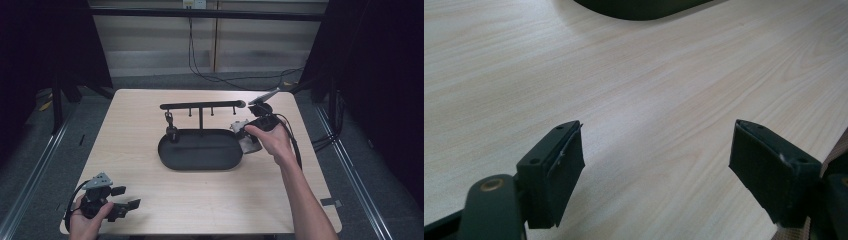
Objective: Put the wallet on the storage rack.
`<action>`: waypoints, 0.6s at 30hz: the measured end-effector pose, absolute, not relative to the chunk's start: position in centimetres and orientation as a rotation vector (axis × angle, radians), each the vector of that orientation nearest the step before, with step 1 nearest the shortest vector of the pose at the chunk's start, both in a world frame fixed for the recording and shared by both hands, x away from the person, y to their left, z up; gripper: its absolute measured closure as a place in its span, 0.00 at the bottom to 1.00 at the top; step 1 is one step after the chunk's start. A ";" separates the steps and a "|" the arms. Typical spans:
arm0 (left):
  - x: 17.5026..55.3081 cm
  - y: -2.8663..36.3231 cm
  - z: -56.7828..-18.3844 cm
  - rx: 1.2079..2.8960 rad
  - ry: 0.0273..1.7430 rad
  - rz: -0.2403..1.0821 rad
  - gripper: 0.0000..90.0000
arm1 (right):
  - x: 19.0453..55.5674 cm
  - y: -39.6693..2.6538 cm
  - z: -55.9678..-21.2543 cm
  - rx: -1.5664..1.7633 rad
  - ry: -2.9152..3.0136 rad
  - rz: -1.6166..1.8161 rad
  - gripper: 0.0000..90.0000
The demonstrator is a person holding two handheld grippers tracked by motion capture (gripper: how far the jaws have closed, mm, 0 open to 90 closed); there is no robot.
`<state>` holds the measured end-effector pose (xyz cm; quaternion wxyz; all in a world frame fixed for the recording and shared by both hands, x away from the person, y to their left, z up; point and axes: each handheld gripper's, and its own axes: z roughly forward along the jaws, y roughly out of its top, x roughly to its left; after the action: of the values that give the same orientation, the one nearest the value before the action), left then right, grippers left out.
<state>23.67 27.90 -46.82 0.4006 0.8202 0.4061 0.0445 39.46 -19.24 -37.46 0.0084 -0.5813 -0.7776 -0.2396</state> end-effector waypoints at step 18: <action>23.4 27.7 -46.8 2.078 1.013 0.099 0.24 | 40.2 -17.7 -40.4 -1.814 -2.359 -0.843 0.37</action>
<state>23.44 27.70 -46.75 0.4020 0.8223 0.4009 0.0391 40.23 -17.67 -40.39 0.0243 -0.5863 -0.7625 -0.2724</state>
